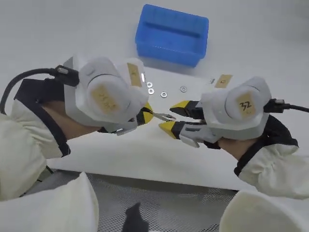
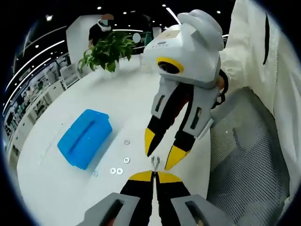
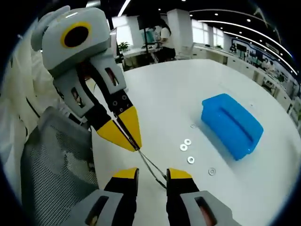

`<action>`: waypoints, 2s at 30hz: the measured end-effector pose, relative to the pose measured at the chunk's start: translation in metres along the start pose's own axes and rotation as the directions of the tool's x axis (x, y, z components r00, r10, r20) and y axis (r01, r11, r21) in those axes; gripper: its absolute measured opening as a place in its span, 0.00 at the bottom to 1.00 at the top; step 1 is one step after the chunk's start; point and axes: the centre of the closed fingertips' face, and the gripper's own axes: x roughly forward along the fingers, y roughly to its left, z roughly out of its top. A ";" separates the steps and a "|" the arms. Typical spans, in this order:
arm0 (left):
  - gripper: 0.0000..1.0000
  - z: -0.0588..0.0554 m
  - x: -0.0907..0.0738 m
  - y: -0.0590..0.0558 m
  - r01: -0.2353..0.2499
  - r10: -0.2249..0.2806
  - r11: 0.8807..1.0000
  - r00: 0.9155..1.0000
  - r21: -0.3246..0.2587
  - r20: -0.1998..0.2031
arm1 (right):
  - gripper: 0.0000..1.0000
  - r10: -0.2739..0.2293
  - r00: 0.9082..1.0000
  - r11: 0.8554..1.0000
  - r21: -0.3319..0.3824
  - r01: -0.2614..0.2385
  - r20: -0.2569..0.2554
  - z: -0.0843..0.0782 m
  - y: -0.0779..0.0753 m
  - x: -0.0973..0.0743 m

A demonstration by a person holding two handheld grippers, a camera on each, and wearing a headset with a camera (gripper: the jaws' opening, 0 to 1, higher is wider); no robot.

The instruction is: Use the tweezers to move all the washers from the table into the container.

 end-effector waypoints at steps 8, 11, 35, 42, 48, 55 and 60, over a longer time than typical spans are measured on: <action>0.00 0.013 -0.005 -0.002 -0.003 0.002 0.999 1.000 0.052 0.014 | 0.12 0.024 1.000 0.992 -0.120 -0.024 -0.001 0.014 0.004 0.006; 0.00 0.016 -0.007 -0.001 -0.008 0.007 0.998 1.000 0.066 0.018 | 0.08 0.025 1.000 0.988 -0.151 -0.026 -0.009 0.015 0.003 0.006; 0.45 0.006 -0.043 0.049 -0.220 0.309 0.904 0.929 -0.365 0.205 | 0.02 0.001 1.000 0.986 -0.167 0.003 0.024 0.053 -0.020 0.003; 0.70 -0.017 -0.064 0.051 -0.270 0.395 0.841 0.899 -0.469 0.191 | 0.02 -0.019 0.999 0.986 -0.167 0.026 0.047 0.071 -0.034 0.003; 0.94 -0.030 -0.065 0.037 -0.283 0.400 0.821 0.905 -0.497 0.145 | 0.02 -0.032 0.994 0.993 -0.110 0.043 0.101 0.088 -0.049 0.006; 0.99 -0.039 -0.060 0.016 -0.276 0.369 0.821 0.925 -0.499 0.096 | 0.02 -0.067 0.987 0.991 -0.107 0.083 0.145 0.099 -0.062 0.012; 0.99 -0.042 -0.058 0.010 -0.275 0.364 0.815 0.928 -0.510 0.081 | 0.02 -0.077 0.983 0.990 -0.107 0.096 0.168 0.102 -0.068 0.021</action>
